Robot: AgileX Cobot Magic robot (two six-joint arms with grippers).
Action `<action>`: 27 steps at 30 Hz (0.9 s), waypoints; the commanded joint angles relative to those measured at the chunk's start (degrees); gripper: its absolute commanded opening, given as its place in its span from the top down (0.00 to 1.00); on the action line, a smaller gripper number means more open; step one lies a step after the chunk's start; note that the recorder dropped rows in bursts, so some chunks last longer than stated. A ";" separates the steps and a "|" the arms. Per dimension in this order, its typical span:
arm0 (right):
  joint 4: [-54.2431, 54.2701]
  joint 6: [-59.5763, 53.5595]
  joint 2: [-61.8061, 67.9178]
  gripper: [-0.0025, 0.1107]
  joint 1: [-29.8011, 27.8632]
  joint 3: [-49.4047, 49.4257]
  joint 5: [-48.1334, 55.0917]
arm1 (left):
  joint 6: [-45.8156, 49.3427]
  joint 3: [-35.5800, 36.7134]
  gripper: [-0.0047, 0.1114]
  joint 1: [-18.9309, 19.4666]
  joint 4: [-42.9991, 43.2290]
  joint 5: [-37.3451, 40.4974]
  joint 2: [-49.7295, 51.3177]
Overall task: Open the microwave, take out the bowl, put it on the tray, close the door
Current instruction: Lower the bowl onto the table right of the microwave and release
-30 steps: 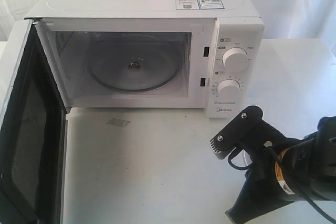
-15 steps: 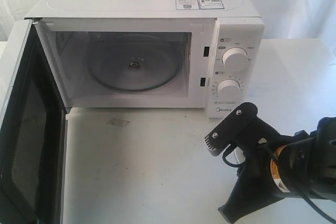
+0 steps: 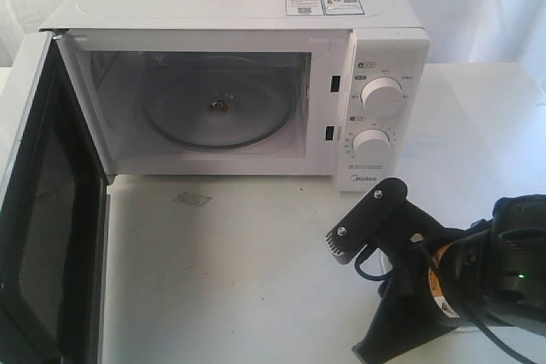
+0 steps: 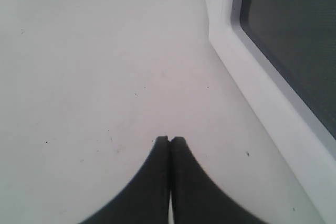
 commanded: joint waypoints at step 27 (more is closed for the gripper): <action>4.49 -0.57 -33.24 0.98 -0.35 -6.30 29.48 | -0.17 0.15 0.96 0.15 -0.46 0.20 -0.36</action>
